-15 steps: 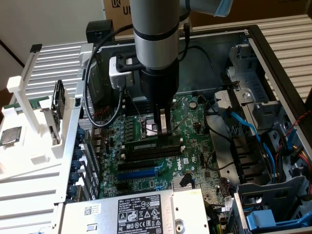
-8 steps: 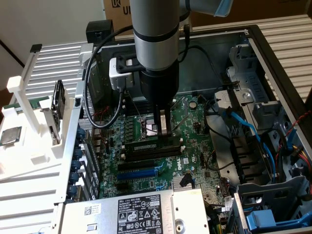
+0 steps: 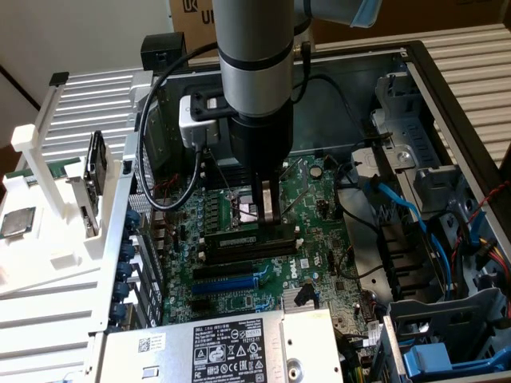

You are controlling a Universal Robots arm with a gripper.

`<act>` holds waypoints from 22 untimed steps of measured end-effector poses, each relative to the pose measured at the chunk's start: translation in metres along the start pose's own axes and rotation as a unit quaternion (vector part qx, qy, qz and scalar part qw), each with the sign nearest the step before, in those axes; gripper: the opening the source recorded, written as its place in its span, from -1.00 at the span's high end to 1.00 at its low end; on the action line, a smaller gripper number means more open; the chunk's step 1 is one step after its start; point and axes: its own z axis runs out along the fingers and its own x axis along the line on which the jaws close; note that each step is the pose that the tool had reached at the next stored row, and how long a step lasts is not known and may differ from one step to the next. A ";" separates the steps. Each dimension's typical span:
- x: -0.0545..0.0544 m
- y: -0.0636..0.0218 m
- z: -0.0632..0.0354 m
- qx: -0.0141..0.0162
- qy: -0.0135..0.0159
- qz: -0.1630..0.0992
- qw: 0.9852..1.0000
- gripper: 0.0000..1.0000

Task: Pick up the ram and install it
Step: 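Insert the ram into the slot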

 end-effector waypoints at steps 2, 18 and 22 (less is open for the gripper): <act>0.000 0.0001 0.0000 0.000 0.000 0.000 1.000 0.76; 0.001 0.0014 0.0027 0.000 -0.001 0.000 1.000 0.76; 0.001 0.0014 0.0036 0.000 -0.001 0.000 1.000 0.76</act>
